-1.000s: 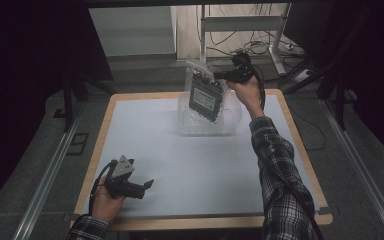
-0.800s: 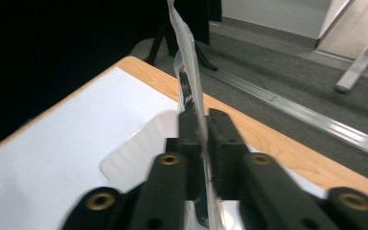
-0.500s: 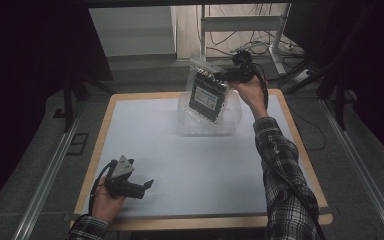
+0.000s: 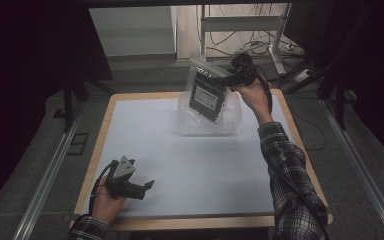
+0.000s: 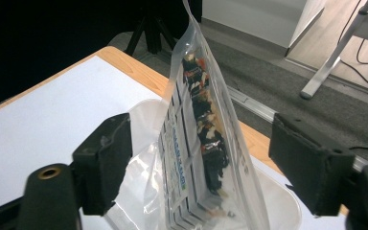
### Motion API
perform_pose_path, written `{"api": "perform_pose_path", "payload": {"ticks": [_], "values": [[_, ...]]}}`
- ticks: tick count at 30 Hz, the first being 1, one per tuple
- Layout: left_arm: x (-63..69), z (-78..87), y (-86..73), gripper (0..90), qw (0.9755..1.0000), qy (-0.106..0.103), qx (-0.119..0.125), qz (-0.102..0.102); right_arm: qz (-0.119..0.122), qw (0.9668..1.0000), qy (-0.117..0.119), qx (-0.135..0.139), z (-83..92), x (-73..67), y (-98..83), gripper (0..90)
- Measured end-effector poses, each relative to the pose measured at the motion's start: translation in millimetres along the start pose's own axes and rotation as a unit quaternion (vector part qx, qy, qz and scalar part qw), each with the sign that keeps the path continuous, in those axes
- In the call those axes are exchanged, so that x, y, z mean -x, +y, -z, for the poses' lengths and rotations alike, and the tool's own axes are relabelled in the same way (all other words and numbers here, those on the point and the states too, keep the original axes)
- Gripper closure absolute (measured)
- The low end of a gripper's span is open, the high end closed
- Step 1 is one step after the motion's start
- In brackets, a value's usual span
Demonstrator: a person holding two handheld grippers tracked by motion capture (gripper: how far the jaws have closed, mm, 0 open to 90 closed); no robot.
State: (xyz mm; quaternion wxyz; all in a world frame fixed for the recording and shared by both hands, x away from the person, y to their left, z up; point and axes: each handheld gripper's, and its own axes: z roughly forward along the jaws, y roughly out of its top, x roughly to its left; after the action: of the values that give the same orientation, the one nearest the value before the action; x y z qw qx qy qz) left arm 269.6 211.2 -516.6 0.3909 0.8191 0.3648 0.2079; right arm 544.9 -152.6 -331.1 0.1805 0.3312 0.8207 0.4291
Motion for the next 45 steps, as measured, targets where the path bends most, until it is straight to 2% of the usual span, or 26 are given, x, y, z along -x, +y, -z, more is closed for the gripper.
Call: {"api": "perform_pose_path", "payload": {"ticks": [5, 8, 18, 20, 23, 26, 35, 39, 45], "values": [[-0.3, 2.1, 0.4, 0.0, 0.9997, -0.014, 0.018, 0.001, -0.002, 1.0000, 0.003, 0.003, 7.4, 0.7, -4.7, 16.1], [0.4, 3.0, 0.9, 0.0, 0.9995, -0.021, 0.026, -0.003, -0.007, 0.9998, 0.019, 0.003, 10.1, 2.2, -8.5, 11.1], [2.2, 1.3, 1.1, 0.0, 0.9996, -0.020, 0.020, -0.008, -0.004, 0.9998, 0.020, 0.008, 25.2, -0.9, -24.1, 1.7], [2.4, 1.1, 1.1, 0.0, 0.9996, -0.019, 0.019, -0.009, -0.003, 0.9999, 0.012, 0.005, 28.3, -2.7, -27.3, 0.2], [2.9, 0.7, 1.3, 0.0, 0.9996, -0.018, 0.016, -0.011, 0.002, 1.0000, 0.002, 0.005, 34.7, -5.8, -32.8, 0.1], [3.3, 0.4, 1.4, 0.0, 0.9997, -0.017, 0.016, -0.012, 0.006, 1.0000, 0.002, 0.006, 42.1, -8.6, -38.0, 0.2], [4.3, -0.3, 1.4, 0.0, 0.9997, -0.017, 0.015, -0.012, 0.005, 0.9996, 0.024, 0.016, 64.8, -21.4, -59.1, 0.2], [4.7, -0.6, 1.6, 0.0, 0.9997, -0.015, 0.013, -0.014, 0.016, 0.9997, 0.012, 0.012, 72.8, -31.5, -72.2, 0.1], [5.0, -0.7, 1.7, 0.0, 0.9997, -0.014, 0.012, -0.016, 0.016, 0.9995, 0.007, 0.024, 86.6, -42.7, -89.9, 0.0]]}}
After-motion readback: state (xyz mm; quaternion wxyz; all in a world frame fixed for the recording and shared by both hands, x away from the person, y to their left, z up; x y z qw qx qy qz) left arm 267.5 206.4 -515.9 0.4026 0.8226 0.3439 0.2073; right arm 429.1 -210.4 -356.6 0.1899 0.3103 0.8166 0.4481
